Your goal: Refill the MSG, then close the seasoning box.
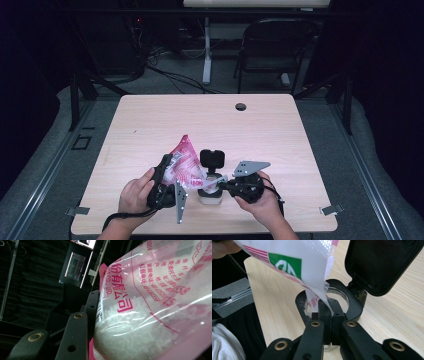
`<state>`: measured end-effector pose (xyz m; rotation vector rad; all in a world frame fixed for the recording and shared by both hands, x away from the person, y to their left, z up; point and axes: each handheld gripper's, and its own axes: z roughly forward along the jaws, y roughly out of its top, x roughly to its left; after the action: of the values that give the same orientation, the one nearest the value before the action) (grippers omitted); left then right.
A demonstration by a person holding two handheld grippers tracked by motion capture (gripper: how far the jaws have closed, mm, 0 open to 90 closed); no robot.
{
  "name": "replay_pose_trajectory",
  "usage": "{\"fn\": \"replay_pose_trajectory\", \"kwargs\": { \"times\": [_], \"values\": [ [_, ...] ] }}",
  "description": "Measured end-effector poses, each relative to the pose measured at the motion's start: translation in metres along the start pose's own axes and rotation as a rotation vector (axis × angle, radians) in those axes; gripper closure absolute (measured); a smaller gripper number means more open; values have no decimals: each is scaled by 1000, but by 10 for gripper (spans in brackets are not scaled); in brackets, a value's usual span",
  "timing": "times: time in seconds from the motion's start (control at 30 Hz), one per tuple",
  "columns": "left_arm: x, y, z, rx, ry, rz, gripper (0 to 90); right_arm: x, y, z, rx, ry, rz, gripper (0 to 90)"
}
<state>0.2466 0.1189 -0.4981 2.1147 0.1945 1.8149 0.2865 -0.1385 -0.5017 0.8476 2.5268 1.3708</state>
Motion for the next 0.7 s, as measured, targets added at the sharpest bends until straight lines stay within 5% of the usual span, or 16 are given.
{"fn": "replay_pose_trajectory", "kwargs": {
  "times": [0.7],
  "values": [
    [0,0,0,0,1,-1,654,0,0,1,1,1,-1,900]
  ]
}}
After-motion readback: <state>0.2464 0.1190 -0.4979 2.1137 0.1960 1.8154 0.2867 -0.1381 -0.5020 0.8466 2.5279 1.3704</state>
